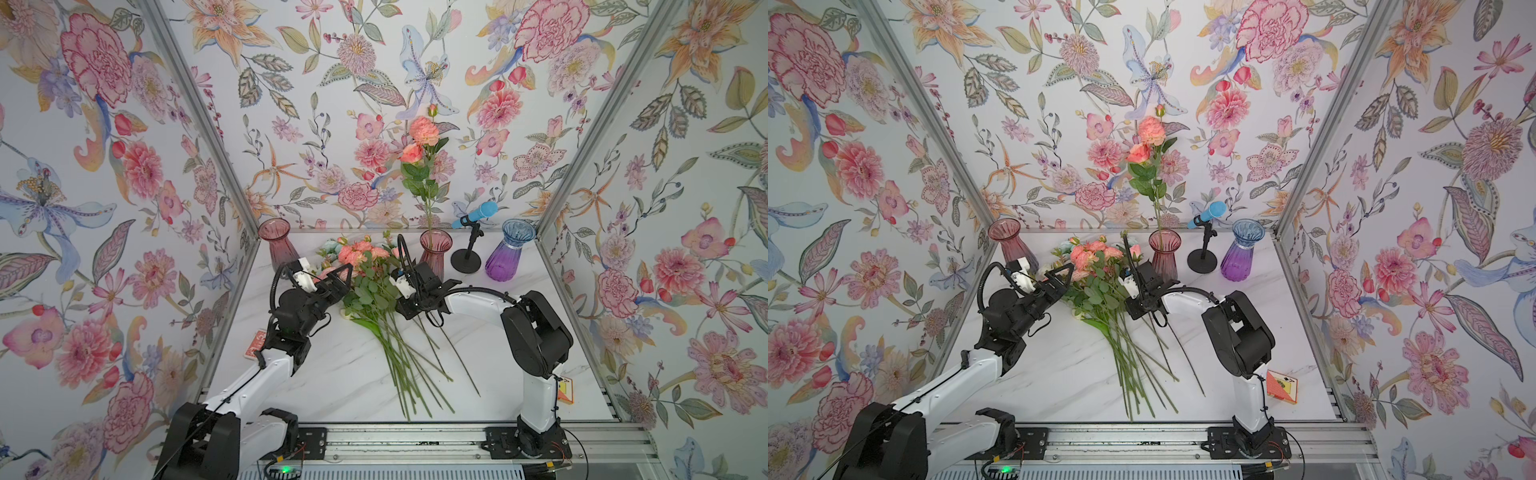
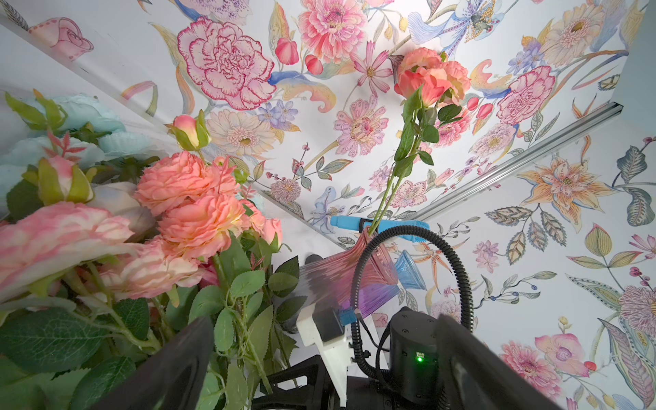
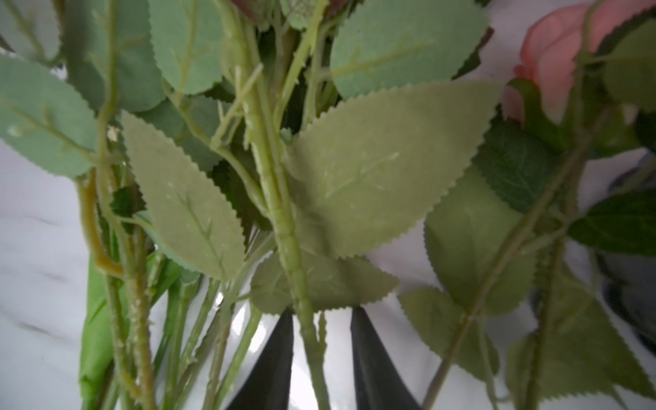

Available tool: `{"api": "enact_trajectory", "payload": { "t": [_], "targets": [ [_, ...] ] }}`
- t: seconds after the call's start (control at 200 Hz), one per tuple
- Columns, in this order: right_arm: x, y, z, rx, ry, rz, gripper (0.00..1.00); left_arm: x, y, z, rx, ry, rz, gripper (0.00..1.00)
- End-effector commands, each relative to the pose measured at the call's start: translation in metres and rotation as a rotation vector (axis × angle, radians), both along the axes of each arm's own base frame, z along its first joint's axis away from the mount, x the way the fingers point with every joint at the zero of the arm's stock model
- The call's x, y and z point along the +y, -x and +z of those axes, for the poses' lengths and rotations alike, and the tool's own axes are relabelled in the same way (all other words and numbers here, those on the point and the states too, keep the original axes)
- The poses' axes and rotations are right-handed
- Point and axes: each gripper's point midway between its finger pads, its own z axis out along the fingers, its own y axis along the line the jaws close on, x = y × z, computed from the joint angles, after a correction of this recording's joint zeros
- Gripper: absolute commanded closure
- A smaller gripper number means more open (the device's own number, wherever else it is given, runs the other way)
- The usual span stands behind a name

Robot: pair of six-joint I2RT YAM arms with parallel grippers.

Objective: Place the pink flowers into the vase
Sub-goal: Pick up the flower at the center of the board, then place the flower in the vase.

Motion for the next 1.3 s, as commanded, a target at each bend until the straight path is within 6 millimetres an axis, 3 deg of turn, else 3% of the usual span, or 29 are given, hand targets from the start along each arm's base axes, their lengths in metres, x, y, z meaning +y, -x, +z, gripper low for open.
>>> {"api": "enact_trajectory", "payload": {
  "t": [0.0,0.21,0.415,0.741,0.921,1.291],
  "targets": [
    [-0.001,-0.005,0.001,-0.011,0.016,-0.008,0.83,0.002,-0.002,0.011,-0.031,-0.005,0.004,0.00],
    [0.009,-0.003,0.037,-0.095,-0.010,0.005,0.98,-0.004,-0.003,0.005,-0.016,0.095,-0.032,0.00],
    [0.025,0.002,0.087,-0.204,-0.059,0.025,1.00,-0.020,-0.012,0.013,-0.029,0.164,-0.099,0.01],
    [0.053,0.017,0.151,-0.286,-0.180,0.095,1.00,-0.041,-0.031,0.015,-0.044,0.024,-0.144,0.04],
    [0.066,0.024,0.162,-0.290,-0.211,0.125,1.00,-0.050,-0.034,0.022,-0.071,-0.002,-0.158,0.07],
    [0.083,0.035,0.174,-0.290,-0.254,0.176,0.99,-0.049,-0.043,0.025,-0.088,-0.091,-0.134,0.31]
  ]
}}
